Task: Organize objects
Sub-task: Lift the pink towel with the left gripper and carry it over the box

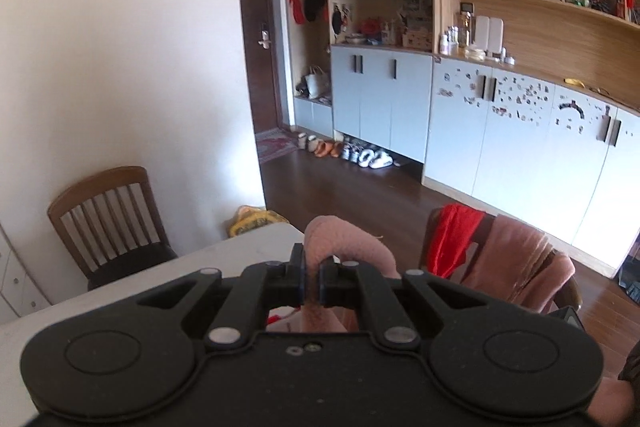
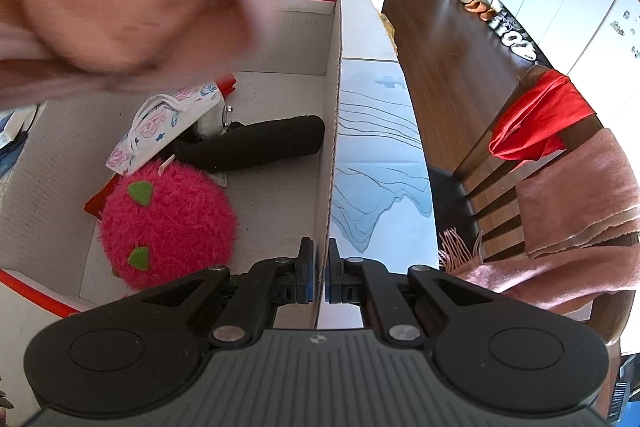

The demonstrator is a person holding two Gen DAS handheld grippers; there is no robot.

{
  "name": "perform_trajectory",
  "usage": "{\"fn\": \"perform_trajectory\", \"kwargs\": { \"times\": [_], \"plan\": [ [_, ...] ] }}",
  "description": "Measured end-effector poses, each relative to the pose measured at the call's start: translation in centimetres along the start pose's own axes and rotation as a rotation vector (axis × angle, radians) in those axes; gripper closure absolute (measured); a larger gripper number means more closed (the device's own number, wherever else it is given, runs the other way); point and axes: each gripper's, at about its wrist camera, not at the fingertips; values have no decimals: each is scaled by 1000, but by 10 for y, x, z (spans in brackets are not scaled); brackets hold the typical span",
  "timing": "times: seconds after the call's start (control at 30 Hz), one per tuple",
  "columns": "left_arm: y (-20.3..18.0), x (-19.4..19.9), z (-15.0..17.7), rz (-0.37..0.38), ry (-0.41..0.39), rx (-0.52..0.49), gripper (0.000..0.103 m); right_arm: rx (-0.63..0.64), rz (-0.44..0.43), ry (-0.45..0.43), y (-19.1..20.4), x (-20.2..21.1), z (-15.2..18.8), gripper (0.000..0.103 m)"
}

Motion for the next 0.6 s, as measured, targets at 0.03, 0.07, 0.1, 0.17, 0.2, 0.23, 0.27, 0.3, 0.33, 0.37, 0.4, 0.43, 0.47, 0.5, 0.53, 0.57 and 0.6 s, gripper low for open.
{"fn": "perform_trajectory", "kwargs": {
  "times": [0.03,0.07,0.1,0.17,0.2,0.23,0.27,0.3,0.33,0.37,0.4,0.43,0.47,0.5,0.53,0.57,0.6],
  "plan": [
    [-1,-4,1,10,6,3,98,1,0,0,0,0,0,99],
    [-2,-9,3,19,13,2,98,2,0,-1,0,0,0,99],
    [-4,-16,7,21,22,-1,98,3,1,-1,0,0,0,99],
    [-5,-27,13,27,45,-5,98,6,1,-3,0,-1,0,99],
    [-4,-34,17,29,62,0,98,7,1,-3,0,-1,0,99],
    [-2,-40,21,29,79,10,98,7,1,-4,0,-2,0,99],
    [0,-46,26,28,97,18,98,8,0,-4,-1,-2,1,99],
    [2,-52,31,25,110,17,98,9,0,-4,-1,-2,1,99],
    [3,-57,34,16,120,10,98,11,-1,-5,-1,-2,1,99],
    [4,-62,38,8,135,7,98,11,-2,-4,-1,-2,1,99],
    [6,-67,43,5,154,10,98,12,-3,-3,-1,-2,2,99],
    [8,-70,47,4,170,16,98,14,-3,-3,0,-2,2,99],
    [9,-73,51,1,187,17,98,15,-3,-3,0,-2,2,99],
    [11,-78,56,-4,207,15,98,16,-5,-3,-1,-2,2,99],
    [12,-81,59,-6,223,15,98,16,-6,-2,-1,-2,2,99],
    [14,-85,64,-8,243,18,98,16,-6,-2,-1,-2,2,99],
    [15,-89,68,-10,261,21,98,17,-7,-2,-1,-2,2,99]
  ]
}}
Point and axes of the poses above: each gripper's, at about its wrist camera, not at the fingertips, and x roughly against the way its jaws point, y to its left, z to its underside, and after that the axes turned 10 degrees about z, right-handed
